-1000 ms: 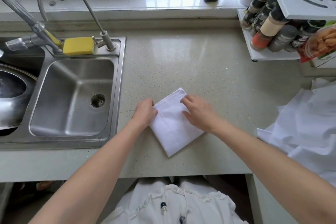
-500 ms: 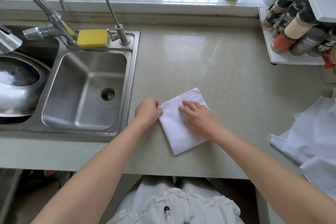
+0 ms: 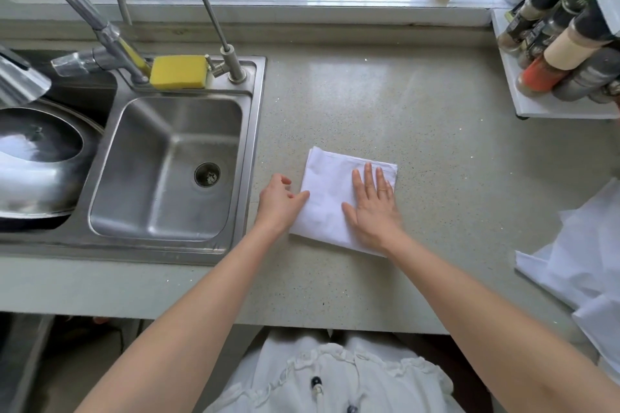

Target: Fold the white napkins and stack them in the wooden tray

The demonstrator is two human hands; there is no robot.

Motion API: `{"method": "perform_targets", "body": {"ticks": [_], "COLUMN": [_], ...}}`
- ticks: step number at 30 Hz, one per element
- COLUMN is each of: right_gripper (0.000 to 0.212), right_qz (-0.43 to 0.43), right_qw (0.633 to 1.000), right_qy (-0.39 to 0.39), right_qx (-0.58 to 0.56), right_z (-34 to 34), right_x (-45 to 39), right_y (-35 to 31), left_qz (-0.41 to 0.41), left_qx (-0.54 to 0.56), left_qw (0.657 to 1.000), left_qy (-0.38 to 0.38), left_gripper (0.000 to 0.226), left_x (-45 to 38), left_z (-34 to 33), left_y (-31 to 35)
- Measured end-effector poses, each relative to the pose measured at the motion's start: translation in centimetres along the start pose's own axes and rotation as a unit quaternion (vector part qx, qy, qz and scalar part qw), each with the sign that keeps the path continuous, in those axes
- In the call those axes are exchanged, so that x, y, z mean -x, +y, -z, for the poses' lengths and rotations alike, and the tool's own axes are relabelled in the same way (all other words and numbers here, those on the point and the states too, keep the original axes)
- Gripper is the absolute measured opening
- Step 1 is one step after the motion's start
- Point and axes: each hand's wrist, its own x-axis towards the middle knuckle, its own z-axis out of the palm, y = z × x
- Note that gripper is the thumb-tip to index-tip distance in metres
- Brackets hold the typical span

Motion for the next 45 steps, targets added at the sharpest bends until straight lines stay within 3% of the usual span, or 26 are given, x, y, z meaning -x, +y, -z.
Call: {"method": "perform_targets", "body": {"ticks": [5, 14, 20, 26, 29, 31, 35, 39, 45], "right_gripper": [0.075, 0.074, 0.086, 0.084, 0.084, 0.084, 0.084, 0.081, 0.065], "right_qz": [0.002, 0.003, 0.005, 0.001, 0.004, 0.002, 0.004, 0.011, 0.012], "right_qw": [1.0, 0.999, 0.998, 0.997, 0.997, 0.997, 0.996, 0.995, 0.985], "right_qy": [0.016, 0.03, 0.056, 0.073, 0.074, 0.076, 0.085, 0.098, 0.172], "right_qx": [0.005, 0.012, 0.006, 0.02, 0.022, 0.021, 0.029, 0.034, 0.031], "right_z": [-0.5, -0.8, -1.4, -1.9, -1.8, -1.7, -1.9, -1.5, -1.5], "right_x": [0.4, 0.3, 0.1, 0.0, 0.0, 0.0, 0.1, 0.0, -0.6], "right_y": [-0.3, -0.4, -0.3, -0.3, -0.3, -0.4, -0.6, -0.3, 0.4], "left_qz": [-0.028, -0.028, -0.036, -0.092, -0.127, -0.211, -0.339, -0.311, -0.283], "left_qx": [0.027, 0.002, -0.11, -0.169, -0.251, -0.293, -0.346, -0.414, -0.451], "left_qw": [0.997, 0.999, 0.993, 0.981, 0.959, 0.929, 0.875, 0.855, 0.846], "left_qy": [0.065, 0.035, 0.029, 0.017, 0.04, 0.073, -0.003, -0.037, 0.037], "left_gripper": [0.034, 0.03, 0.031, 0.035, 0.04, 0.046, 0.059, 0.055, 0.072], "left_x": [1.3, 1.8, 2.0, 2.3, 2.4, 2.0, 0.2, -2.2, -3.5], "left_z": [-0.1, -0.8, -0.7, -0.5, 0.0, 0.2, -1.7, -4.6, -5.4], "left_y": [-1.0, -1.4, -2.0, -2.8, -2.4, -2.0, 0.0, 1.1, -1.1]}}
